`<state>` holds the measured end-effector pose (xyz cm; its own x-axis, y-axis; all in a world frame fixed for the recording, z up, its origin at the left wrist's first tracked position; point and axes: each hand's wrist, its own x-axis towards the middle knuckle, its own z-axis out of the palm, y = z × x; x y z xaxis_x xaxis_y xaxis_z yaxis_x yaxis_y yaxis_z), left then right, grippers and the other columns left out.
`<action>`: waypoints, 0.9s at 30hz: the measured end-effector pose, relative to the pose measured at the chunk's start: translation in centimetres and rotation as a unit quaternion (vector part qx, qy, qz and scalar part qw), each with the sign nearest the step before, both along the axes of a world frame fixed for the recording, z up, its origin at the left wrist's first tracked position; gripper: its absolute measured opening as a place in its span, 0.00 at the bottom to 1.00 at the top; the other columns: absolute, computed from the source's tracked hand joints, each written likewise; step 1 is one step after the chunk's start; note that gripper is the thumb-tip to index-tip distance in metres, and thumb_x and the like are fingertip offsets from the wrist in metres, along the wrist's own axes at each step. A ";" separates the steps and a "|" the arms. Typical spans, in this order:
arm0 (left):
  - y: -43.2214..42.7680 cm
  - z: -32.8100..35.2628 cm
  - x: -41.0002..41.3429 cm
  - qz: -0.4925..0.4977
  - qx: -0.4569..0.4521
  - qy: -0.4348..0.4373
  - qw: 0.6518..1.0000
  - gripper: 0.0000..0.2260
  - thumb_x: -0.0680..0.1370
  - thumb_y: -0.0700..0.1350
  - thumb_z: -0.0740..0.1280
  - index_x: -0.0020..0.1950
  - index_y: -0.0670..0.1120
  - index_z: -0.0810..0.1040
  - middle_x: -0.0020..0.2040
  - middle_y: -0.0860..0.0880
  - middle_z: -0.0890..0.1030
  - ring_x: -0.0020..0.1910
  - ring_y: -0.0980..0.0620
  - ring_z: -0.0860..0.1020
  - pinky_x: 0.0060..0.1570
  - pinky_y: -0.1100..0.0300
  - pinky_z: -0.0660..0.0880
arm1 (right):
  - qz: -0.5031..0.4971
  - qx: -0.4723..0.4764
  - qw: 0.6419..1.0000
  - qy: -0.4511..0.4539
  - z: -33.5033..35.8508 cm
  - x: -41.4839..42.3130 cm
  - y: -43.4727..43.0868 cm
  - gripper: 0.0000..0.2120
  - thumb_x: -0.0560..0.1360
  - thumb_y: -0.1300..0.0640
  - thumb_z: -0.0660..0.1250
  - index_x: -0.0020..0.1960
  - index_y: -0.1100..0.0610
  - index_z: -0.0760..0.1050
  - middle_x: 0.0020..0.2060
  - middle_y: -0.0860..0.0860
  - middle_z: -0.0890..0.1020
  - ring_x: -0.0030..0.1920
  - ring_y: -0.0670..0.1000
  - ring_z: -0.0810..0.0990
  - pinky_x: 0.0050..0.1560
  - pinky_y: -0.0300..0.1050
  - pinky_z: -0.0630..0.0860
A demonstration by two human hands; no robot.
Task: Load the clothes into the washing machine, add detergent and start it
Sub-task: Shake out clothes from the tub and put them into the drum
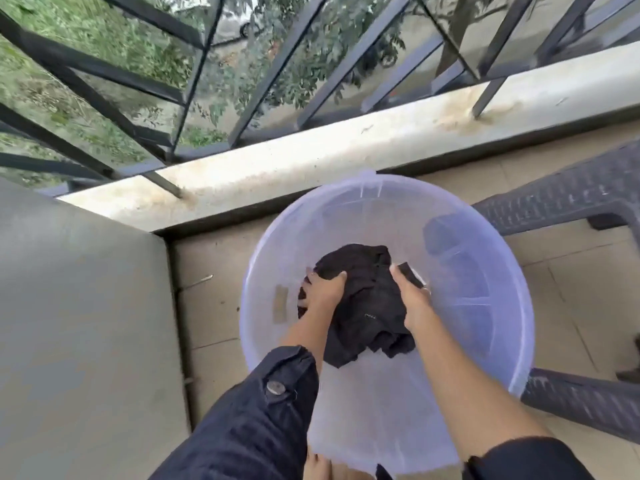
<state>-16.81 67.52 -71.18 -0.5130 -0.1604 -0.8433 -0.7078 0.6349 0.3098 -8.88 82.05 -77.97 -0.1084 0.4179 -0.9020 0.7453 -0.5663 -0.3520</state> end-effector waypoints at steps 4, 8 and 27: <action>-0.4 -3.1 1.7 0.099 0.071 -0.057 0.991 0.40 0.77 0.55 0.63 0.76 0.55 0.36 0.78 0.48 0.54 0.73 0.40 0.60 0.66 0.43 0.69 | 0.057 -0.051 0.997 0.002 1.7 -0.3 -2.1 0.71 0.42 0.25 0.72 0.76 0.42 0.40 0.75 0.52 0.61 0.71 0.58 0.66 0.70 0.59 0.65; 0.2 -2.7 2.5 0.076 0.125 -0.053 0.988 0.31 0.78 0.59 0.59 0.77 0.50 0.52 0.74 0.46 0.65 0.70 0.43 0.67 0.69 0.47 0.67 | 0.099 -0.053 0.993 0.035 4.6 -1.1 -3.6 0.60 0.54 0.30 0.73 0.76 0.53 0.52 0.73 0.52 0.66 0.71 0.56 0.67 0.71 0.54 0.65; 0.8 32.7 1.7 0.025 0.133 0.096 0.986 0.22 0.78 0.62 0.55 0.65 0.52 0.74 0.62 0.47 0.78 0.61 0.44 0.76 0.64 0.46 0.70 | 0.080 0.012 0.990 0.115 37.9 -1.7 -3.6 0.40 0.56 0.37 0.75 0.64 0.53 0.73 0.58 0.52 0.81 0.56 0.57 0.79 0.59 0.56 0.77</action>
